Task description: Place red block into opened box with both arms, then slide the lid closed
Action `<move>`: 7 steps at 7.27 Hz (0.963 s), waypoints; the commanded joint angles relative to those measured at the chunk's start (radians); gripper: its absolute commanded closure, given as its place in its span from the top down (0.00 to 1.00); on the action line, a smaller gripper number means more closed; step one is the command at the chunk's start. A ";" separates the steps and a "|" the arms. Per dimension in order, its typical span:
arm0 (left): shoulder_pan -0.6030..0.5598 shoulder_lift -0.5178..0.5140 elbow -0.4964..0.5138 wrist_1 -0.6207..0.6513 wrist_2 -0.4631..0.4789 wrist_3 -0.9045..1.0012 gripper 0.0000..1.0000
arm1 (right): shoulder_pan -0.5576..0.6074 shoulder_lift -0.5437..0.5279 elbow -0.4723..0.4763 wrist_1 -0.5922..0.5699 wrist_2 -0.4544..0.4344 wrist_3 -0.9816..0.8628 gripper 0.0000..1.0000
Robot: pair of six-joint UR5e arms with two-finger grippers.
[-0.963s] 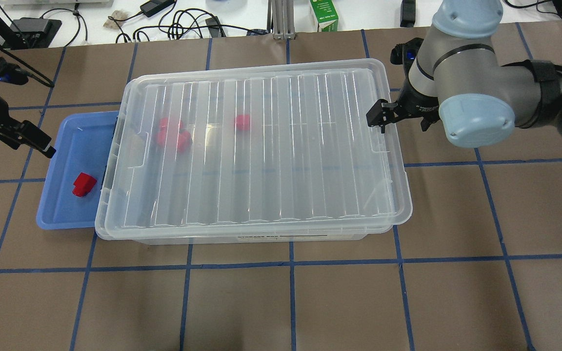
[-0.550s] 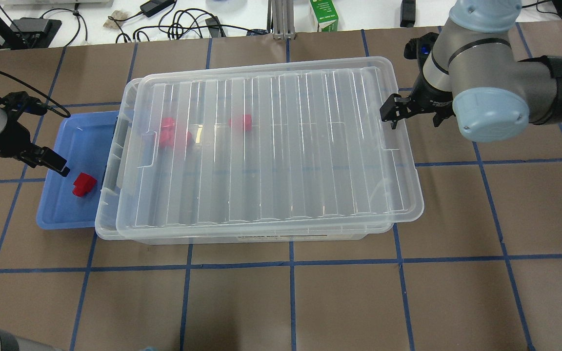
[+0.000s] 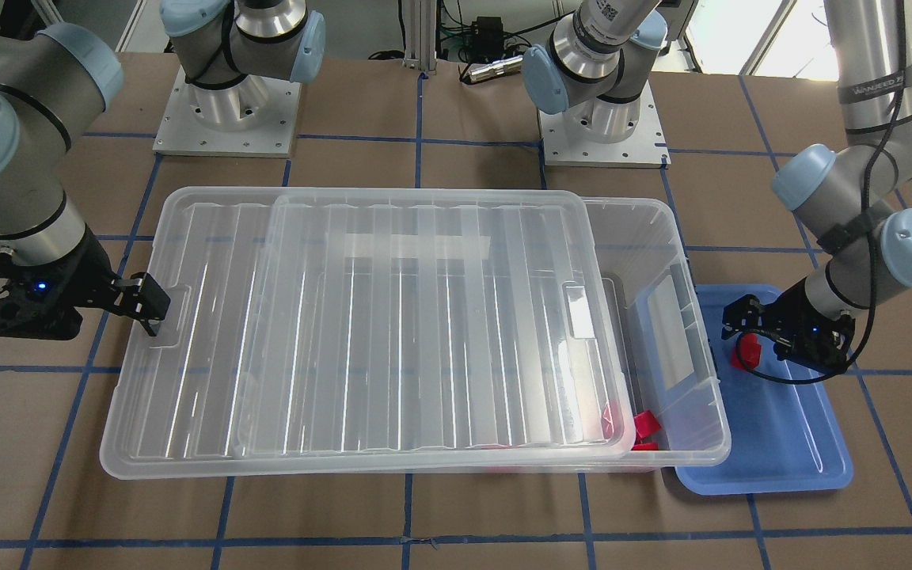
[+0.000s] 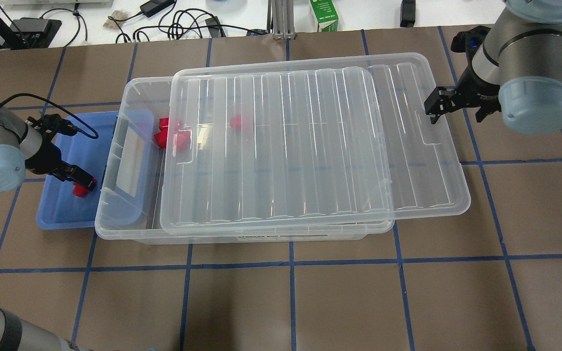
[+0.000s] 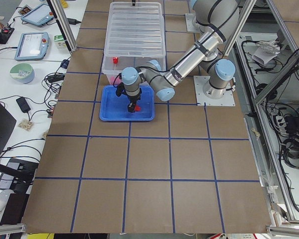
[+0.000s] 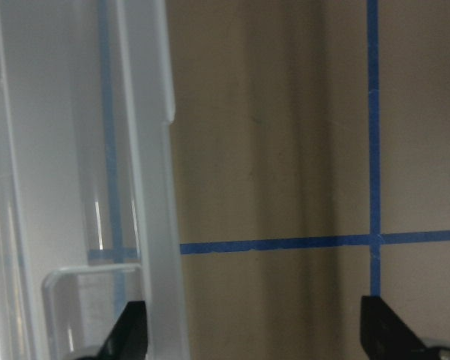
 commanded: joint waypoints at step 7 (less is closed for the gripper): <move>-0.023 0.097 0.185 -0.268 -0.001 -0.011 0.02 | -0.092 -0.021 0.003 0.008 -0.031 -0.042 1.00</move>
